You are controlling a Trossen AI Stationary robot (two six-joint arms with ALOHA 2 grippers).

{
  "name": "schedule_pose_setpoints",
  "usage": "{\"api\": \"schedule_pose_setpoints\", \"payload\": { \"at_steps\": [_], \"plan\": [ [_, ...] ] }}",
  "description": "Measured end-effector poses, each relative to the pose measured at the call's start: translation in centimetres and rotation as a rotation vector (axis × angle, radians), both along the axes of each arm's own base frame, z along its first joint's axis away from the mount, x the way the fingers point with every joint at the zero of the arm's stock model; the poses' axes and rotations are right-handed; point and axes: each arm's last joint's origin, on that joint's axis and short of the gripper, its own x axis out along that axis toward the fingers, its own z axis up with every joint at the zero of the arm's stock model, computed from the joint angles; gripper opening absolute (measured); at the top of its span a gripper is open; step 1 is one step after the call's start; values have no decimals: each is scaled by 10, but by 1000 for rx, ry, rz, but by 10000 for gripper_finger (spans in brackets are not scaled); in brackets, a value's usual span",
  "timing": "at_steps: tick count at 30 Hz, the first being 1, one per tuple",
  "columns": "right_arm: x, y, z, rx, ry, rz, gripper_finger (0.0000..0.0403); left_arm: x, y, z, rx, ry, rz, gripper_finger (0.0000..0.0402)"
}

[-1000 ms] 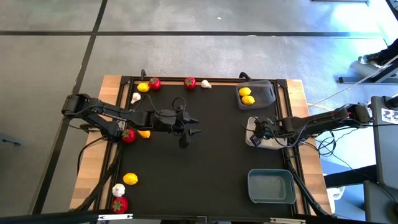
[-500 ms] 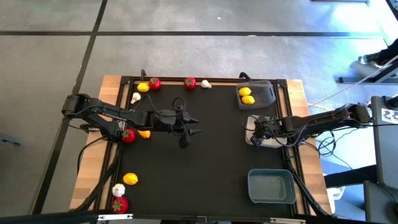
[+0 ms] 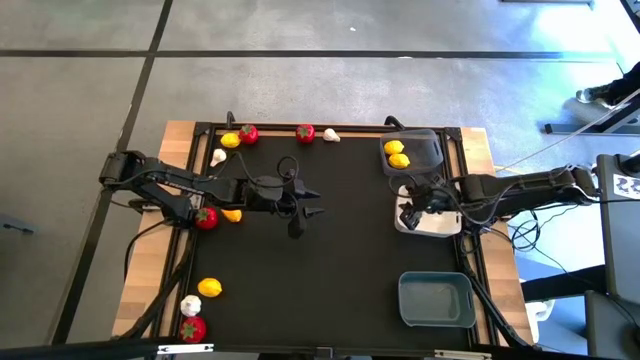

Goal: Sort produce into baskets
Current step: Put the lemon into the black bin

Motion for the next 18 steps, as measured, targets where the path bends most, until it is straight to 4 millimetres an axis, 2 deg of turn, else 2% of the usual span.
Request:
{"api": "schedule_pose_setpoints", "payload": {
  "at_steps": [5, 9, 14, 18],
  "plan": [
    [12, 1, 8, -19, -130, 44, 230, 0, -1, -1, 1, 6, -2, 214],
    [21, 2, 14, -35, -225, 71, 230, -4, -3, -7, -24, 82, 1, 214],
    [33, 3, 17, -48, -311, 131, 230, -16, -7, -13, -58, 211, 8, 214],
    [45, 7, 16, -3, -351, 213, 230, -33, -13, -2, -97, 255, 2, 214]
  ]
}}
